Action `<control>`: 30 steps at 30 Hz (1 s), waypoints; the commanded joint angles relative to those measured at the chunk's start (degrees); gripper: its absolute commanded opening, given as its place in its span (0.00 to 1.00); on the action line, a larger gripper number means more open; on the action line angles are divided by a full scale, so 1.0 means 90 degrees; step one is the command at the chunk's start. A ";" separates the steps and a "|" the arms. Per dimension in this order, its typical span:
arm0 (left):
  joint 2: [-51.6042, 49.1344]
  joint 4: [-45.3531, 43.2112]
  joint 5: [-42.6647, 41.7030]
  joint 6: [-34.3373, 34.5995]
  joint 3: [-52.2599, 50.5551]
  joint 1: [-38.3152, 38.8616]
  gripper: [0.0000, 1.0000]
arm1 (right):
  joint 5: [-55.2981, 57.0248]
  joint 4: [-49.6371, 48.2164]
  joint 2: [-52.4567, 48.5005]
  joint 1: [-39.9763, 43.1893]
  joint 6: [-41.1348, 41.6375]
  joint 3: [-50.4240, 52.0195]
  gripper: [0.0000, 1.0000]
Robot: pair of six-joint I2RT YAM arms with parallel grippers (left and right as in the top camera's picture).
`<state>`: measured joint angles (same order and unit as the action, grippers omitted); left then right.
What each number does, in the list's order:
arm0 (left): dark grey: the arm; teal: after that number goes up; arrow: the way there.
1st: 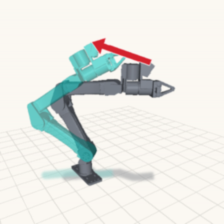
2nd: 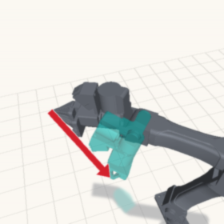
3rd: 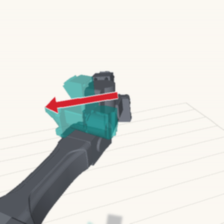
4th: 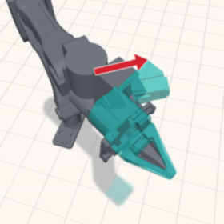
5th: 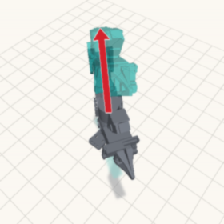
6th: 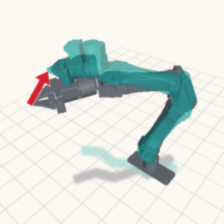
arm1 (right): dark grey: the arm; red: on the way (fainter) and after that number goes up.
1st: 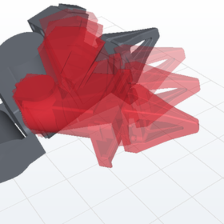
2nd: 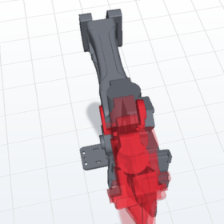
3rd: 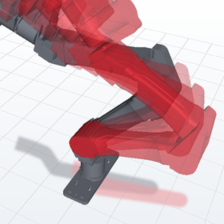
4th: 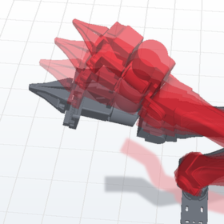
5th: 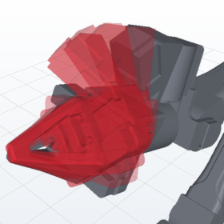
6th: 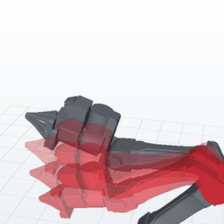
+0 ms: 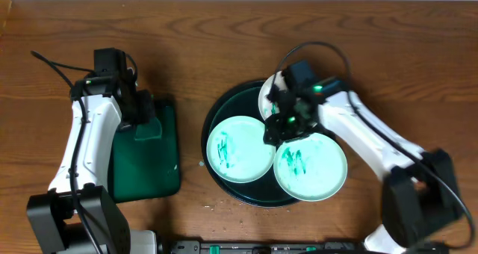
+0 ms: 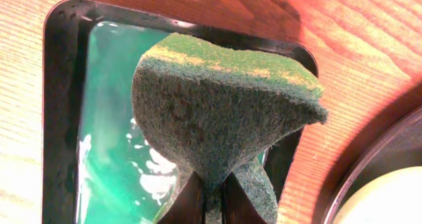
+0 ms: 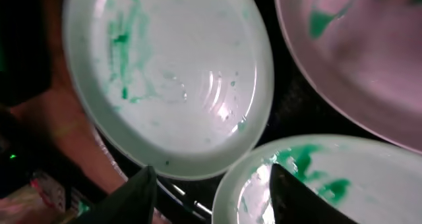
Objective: Clean dirty plates on tray and stack at the side
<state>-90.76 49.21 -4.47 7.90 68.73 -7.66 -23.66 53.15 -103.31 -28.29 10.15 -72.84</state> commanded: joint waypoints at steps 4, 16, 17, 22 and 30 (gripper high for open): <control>0.0034 0.0017 0.0075 0.0085 0.0129 0.0000 0.07 | 0.0029 -0.0119 -0.0537 -0.0117 0.0250 0.0051 0.52; 0.0034 0.0017 0.0073 0.0085 0.0129 0.0000 0.07 | 0.0121 -0.0843 -0.1161 -0.0119 0.0704 0.0063 0.50; 0.0034 0.0017 0.0075 0.0085 0.0129 0.0000 0.07 | 0.0124 -0.0843 -0.1229 -0.0117 0.0731 0.0063 0.41; 0.0034 0.0017 0.0073 0.0085 0.0129 0.0005 0.07 | 0.0126 -0.0811 -0.1348 -0.0119 0.0731 0.0063 0.01; 0.0034 0.0066 -0.0117 0.0083 0.0129 0.0486 0.07 | 0.0153 -0.0818 -0.1345 -0.0117 0.0731 0.0063 0.01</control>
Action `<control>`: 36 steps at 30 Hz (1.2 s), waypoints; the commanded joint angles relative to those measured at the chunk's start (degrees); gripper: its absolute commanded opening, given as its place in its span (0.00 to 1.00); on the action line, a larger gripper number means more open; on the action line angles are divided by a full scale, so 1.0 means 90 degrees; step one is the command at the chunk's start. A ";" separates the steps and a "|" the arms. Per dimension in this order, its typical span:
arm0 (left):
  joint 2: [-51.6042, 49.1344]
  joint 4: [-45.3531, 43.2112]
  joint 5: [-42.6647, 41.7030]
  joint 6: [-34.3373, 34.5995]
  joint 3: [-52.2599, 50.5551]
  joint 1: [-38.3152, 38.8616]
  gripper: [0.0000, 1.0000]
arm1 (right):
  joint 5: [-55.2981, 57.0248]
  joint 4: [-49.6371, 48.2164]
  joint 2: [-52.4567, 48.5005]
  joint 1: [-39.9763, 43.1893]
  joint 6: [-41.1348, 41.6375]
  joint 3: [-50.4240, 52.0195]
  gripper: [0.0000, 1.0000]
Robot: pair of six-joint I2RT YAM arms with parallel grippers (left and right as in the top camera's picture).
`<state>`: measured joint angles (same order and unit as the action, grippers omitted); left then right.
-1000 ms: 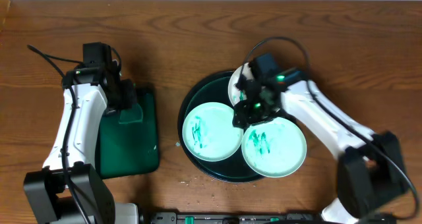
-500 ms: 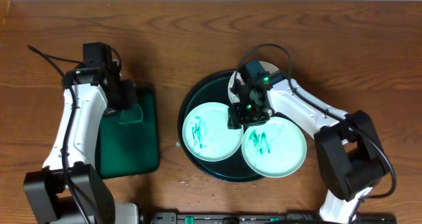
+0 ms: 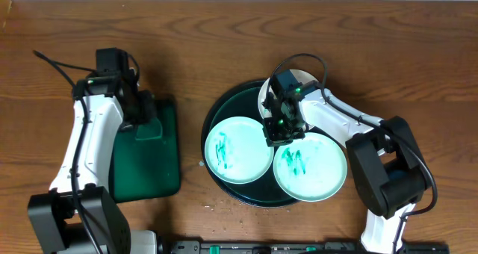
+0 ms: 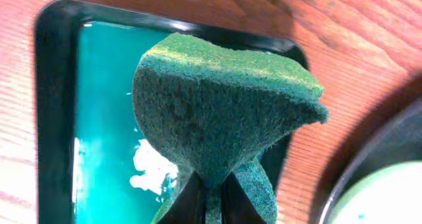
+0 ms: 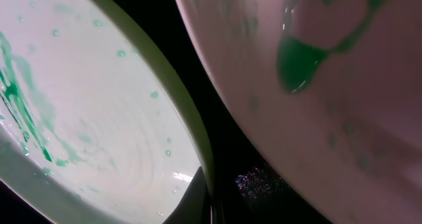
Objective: Clean dirty plates on tray and stack at the side
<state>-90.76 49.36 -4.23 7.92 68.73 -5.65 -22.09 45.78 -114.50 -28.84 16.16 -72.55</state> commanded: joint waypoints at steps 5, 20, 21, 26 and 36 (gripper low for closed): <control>0.0034 0.0097 -0.0245 0.0141 0.0129 0.0969 0.07 | -0.0024 -0.0002 -0.0102 -0.0056 0.0063 0.0032 0.01; -0.0214 0.0228 -0.1770 0.0996 -0.0102 0.2591 0.07 | -0.0029 0.0187 -0.0102 -0.0056 0.0066 0.0032 0.01; -0.0338 0.0185 -0.1770 0.1073 -0.0102 0.2739 0.07 | -0.0032 0.0197 -0.0102 -0.0056 0.0066 0.0032 0.01; -0.1049 0.0032 -0.1766 0.1319 -0.0102 0.3334 0.07 | -0.0100 0.0206 -0.0102 -0.0056 0.0068 0.0032 0.01; -0.2295 -0.0852 -0.3225 0.1005 -0.0102 0.3667 0.07 | -0.0100 0.0299 -0.0102 -0.0056 0.0109 0.0032 0.01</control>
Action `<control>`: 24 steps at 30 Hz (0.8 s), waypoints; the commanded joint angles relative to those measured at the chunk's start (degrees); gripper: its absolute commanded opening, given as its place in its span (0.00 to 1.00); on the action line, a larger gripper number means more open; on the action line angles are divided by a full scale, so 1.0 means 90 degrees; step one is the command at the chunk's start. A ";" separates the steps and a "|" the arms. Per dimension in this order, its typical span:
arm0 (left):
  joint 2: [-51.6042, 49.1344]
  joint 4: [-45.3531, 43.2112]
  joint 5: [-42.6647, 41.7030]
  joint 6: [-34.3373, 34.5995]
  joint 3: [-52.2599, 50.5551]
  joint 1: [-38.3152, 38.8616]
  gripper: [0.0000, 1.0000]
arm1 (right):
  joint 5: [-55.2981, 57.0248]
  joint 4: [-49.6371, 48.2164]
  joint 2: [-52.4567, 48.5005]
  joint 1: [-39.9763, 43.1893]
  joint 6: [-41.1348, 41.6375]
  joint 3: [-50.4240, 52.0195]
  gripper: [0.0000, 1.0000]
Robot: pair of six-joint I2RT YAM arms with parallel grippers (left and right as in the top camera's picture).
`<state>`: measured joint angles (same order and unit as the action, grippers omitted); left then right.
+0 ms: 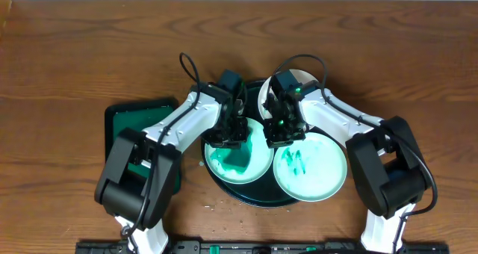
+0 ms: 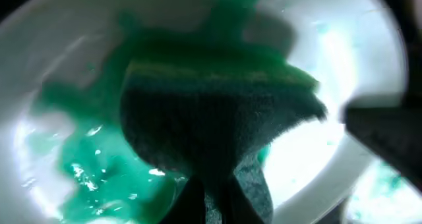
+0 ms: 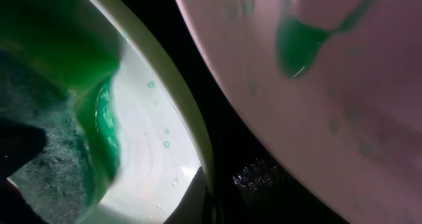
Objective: Clean dirty plates on tray and stack at the side
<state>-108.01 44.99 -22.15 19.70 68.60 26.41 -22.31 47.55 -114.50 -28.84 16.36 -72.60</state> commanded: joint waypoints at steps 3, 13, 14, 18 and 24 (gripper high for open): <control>-0.0461 -0.0794 -0.2263 -0.0503 -0.0087 0.0192 0.07 | -0.0075 0.0102 -0.0102 -0.0056 0.0090 0.0036 0.01; -0.0464 -0.0517 -0.0758 0.0163 -0.0087 0.0153 0.07 | -0.0075 0.0197 -0.0102 -0.0056 0.0090 0.0036 0.01; -0.0464 -0.0357 -0.0330 0.0223 -0.0087 0.0119 0.07 | -0.0075 0.0206 -0.0102 -0.0056 0.0090 0.0036 0.01; -0.0464 0.0325 0.1719 0.0520 -0.0087 -0.0029 0.07 | -0.0075 0.0236 -0.0102 -0.0056 0.0087 0.0036 0.01; -0.0464 0.0760 0.3405 0.0695 -0.0087 -0.0214 0.07 | -0.0075 0.0233 -0.0102 -0.0056 0.0087 0.0036 0.01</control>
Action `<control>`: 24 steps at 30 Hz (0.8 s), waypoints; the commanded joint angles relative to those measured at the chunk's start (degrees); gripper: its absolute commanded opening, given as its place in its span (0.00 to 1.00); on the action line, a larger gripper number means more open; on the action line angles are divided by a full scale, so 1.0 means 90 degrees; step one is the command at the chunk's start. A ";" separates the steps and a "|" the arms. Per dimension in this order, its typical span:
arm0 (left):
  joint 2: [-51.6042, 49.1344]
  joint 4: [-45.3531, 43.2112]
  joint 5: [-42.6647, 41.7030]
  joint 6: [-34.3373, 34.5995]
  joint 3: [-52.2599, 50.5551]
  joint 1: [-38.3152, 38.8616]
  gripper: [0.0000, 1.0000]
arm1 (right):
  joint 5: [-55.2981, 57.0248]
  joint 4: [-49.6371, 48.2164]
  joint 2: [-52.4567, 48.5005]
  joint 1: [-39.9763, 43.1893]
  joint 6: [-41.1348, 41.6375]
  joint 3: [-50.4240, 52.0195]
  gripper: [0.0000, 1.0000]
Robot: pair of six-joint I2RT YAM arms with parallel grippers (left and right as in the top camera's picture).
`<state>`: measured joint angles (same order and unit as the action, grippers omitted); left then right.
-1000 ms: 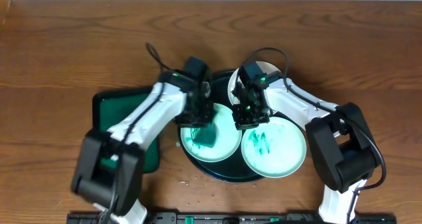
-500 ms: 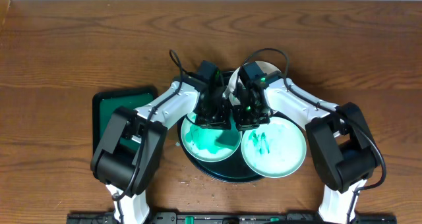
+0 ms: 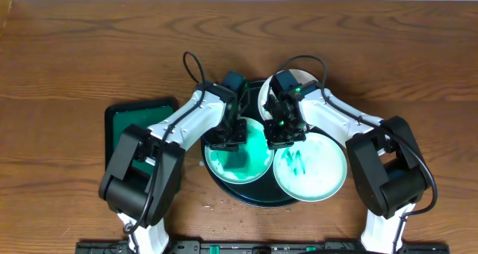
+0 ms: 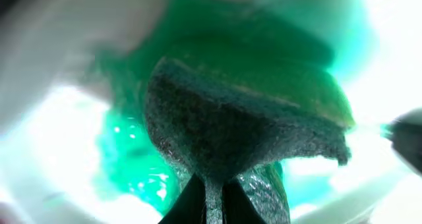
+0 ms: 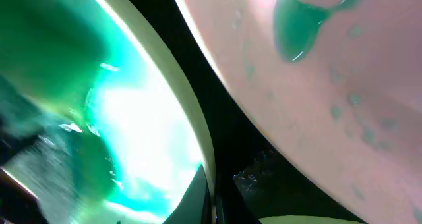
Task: Clean dirty plates on tray and stack at the side
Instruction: 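Scrub the held plate with the sponge in the left gripper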
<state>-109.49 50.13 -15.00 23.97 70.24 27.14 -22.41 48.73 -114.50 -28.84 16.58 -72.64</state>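
Note:
A round dark tray (image 3: 211, 173) holds three plates. The left plate (image 3: 254, 158) is smeared bright green all over. Pressed onto it is the green sponge (image 4: 244, 118), with my left gripper (image 3: 233, 138) (image 4: 212, 192) shut on it. My right gripper (image 3: 281, 138) (image 5: 212, 199) is shut on that left plate's rim (image 5: 191, 118). The right plate (image 3: 314, 168) carries green streaks. The back plate (image 3: 302, 78) (image 5: 330, 85) has a green blot and lies mostly hidden under my right arm.
A rectangular dark tray (image 3: 134, 113) with green liquid lies on the wooden table to the left. Both arms cross over the round tray. Small crumbs lie on the table in front of the round tray.
The sponge has shifted a little on the left plate, and the green smear now covers more of it. My right gripper still pinches the plate's rim in the same place.
First my left gripper held the sponge over the rectangular tray while my right gripper hung open over the plates. Then the right gripper was shut on the left plate's rim. Later the sponge lay on that plate, spreading green, and it is still there now.

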 commanded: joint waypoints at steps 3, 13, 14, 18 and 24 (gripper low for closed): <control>-0.0299 0.0267 0.3283 0.0469 -0.0270 -0.0306 0.07 | -0.0063 0.0104 -0.0102 -0.0056 0.0063 0.0041 0.01; -0.0299 -0.0619 0.2659 -0.0420 -0.0267 -0.0153 0.07 | -0.0063 0.0107 -0.0102 -0.0056 0.0061 0.0041 0.01; -0.0299 -0.0729 0.2492 -0.0522 -0.0267 -0.0102 0.07 | -0.0061 0.0107 -0.0102 -0.0056 0.0061 0.0041 0.01; -0.0299 -0.1107 0.1863 -0.1030 -0.0267 0.0126 0.07 | -0.0061 0.0109 -0.0102 -0.0056 0.0061 0.0041 0.01; -0.0299 -0.1341 0.1545 -0.1328 -0.0267 0.0704 0.07 | -0.0061 0.0112 -0.0102 -0.0056 0.0061 0.0041 0.01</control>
<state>-109.16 40.88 3.01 14.26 69.49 29.82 -27.03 49.67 -114.59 -29.30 19.03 -72.71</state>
